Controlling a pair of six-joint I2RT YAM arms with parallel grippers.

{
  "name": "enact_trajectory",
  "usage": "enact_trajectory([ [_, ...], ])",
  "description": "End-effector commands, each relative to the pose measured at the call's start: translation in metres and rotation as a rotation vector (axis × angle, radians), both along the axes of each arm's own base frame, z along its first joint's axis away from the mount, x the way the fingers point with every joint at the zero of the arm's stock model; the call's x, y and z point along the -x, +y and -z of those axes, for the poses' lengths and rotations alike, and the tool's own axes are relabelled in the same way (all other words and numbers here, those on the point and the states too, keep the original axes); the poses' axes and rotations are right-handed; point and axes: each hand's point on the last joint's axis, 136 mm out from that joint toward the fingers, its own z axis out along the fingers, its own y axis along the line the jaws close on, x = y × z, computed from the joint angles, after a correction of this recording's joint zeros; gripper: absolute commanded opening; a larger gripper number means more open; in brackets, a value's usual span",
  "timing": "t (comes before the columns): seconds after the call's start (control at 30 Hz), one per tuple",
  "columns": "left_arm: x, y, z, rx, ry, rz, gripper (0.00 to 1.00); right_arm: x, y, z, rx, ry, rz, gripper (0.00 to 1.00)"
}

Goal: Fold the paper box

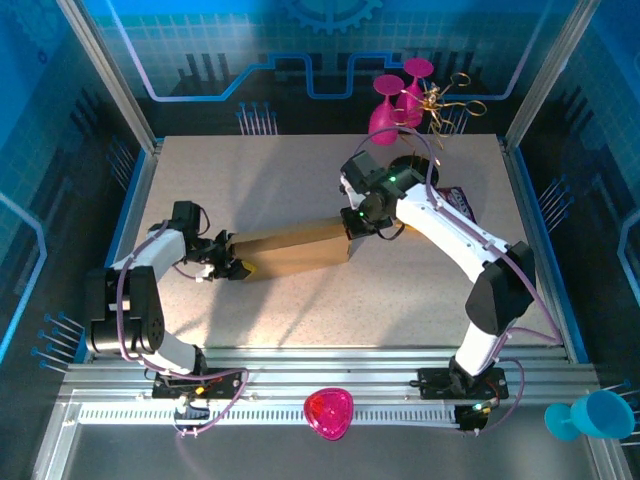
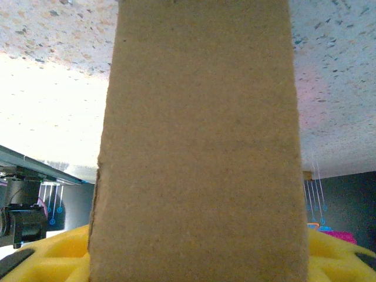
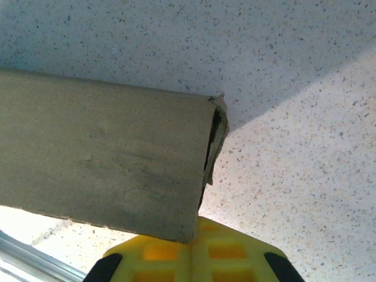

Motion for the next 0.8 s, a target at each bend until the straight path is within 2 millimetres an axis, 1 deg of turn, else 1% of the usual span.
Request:
enact_trajectory([
  [0.0, -0.003, 0.015, 0.017, -0.079, 0.018, -0.047, 0.26, -0.010, 0.006, -0.013, -0.009, -0.076, -0.013, 0.00],
  [0.1, -0.010, 0.019, 0.012, -0.095, -0.043, -0.041, 0.62, -0.014, 0.004, -0.014, 0.001, -0.068, 0.002, 0.00],
  [0.17, -0.010, 0.022, 0.007, -0.112, -0.070, -0.027, 0.80, -0.017, 0.003, -0.018, 0.001, -0.060, 0.019, 0.00],
  [0.23, -0.006, 0.025, 0.003, -0.130, -0.083, 0.000, 0.95, -0.020, 0.003, -0.021, -0.002, -0.050, 0.029, 0.00],
  [0.27, -0.004, 0.027, 0.000, -0.143, -0.094, 0.020, 0.99, -0.020, 0.004, -0.023, -0.005, -0.043, 0.030, 0.00],
  [0.5, 0.011, 0.038, -0.010, -0.210, -0.152, 0.087, 0.99, -0.029, 0.008, -0.026, -0.001, -0.001, 0.031, 0.00],
  [0.67, 0.021, 0.048, -0.019, -0.274, -0.179, 0.132, 0.99, -0.031, 0.008, -0.021, 0.012, 0.011, 0.026, 0.00],
  [0.77, 0.026, 0.058, -0.028, -0.352, -0.203, 0.187, 0.99, -0.033, 0.008, -0.019, 0.019, 0.004, 0.024, 0.00],
])
